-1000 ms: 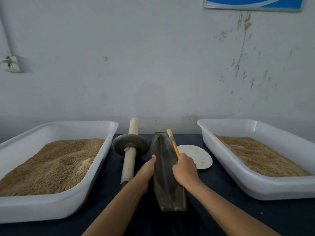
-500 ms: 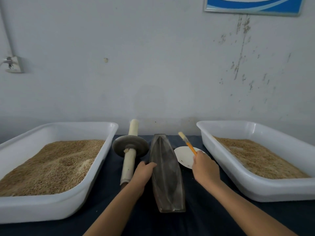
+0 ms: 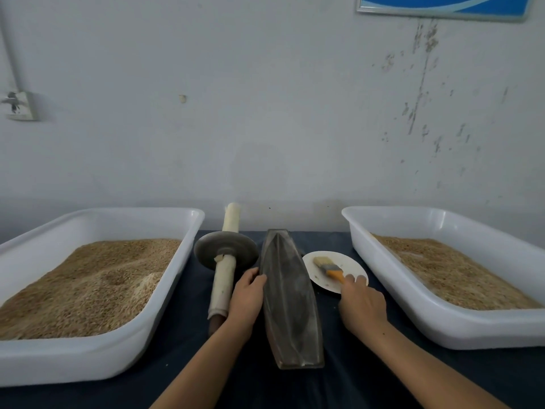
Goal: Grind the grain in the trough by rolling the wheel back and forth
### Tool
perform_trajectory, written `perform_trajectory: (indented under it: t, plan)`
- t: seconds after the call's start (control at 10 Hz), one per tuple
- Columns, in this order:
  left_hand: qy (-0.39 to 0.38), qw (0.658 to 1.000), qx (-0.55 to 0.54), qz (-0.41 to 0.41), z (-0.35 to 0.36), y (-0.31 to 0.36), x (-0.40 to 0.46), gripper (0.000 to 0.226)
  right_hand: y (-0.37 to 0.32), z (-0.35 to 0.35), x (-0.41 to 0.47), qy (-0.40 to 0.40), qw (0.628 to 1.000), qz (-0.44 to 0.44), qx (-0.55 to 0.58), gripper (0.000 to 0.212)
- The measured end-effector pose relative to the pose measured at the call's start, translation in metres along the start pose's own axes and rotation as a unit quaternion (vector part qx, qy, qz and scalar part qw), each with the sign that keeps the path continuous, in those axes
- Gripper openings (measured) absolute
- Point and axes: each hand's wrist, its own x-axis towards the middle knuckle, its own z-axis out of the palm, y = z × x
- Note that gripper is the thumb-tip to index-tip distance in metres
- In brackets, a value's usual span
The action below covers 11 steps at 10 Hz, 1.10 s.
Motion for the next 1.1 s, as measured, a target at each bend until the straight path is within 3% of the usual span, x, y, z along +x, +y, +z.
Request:
perform_trajectory:
  t: [0.2, 0.3, 0.4, 0.5, 0.6, 0.7, 0.8, 1.0, 1.1]
  plan:
    - [-0.005, 1.0, -0.019, 0.015, 0.0, -0.001, -0.001, 0.03, 0.0, 0.0, -0.001, -0.028, 1.0, -0.004, -0.012, 0.038]
    - [-0.008, 0.999, -0.032, 0.02, 0.001, -0.001, -0.004, 0.031, -0.001, -0.005, -0.002, -0.072, 0.997, -0.007, -0.012, 0.032]
    - [-0.011, 0.999, -0.044, 0.014, 0.0, -0.002, -0.004, 0.033, -0.002, -0.012, -0.001, -0.071, 0.997, 0.0, -0.008, 0.032]
    - [-0.013, 0.999, -0.042, 0.006, -0.002, 0.0, -0.004, 0.032, -0.006, -0.023, -0.003, -0.002, 1.0, -0.018, -0.023, 0.032]
    - [-0.013, 0.998, -0.054, -0.006, -0.001, 0.003, -0.007, 0.032, -0.013, -0.031, -0.006, 0.092, 0.992, -0.073, 0.048, 0.019]
    - [0.012, 0.997, -0.075, -0.009, -0.003, 0.012, -0.011, 0.04, -0.026, -0.034, -0.009, 0.048, 0.971, -0.083, 0.221, 0.021]
    - [0.02, 0.997, -0.073, 0.005, -0.008, 0.018, -0.012, 0.041, -0.041, -0.032, -0.015, 0.02, 0.946, -0.095, 0.308, 0.023]
    - [-0.007, 0.999, -0.048, -0.001, -0.017, 0.019, -0.031, 0.041, -0.047, -0.026, -0.027, 0.02, 0.924, -0.074, 0.376, 0.03]
    - [-0.034, 0.999, -0.041, 0.013, -0.022, 0.021, -0.048, 0.037, -0.041, -0.034, -0.039, -0.01, 0.895, -0.053, 0.443, 0.03]
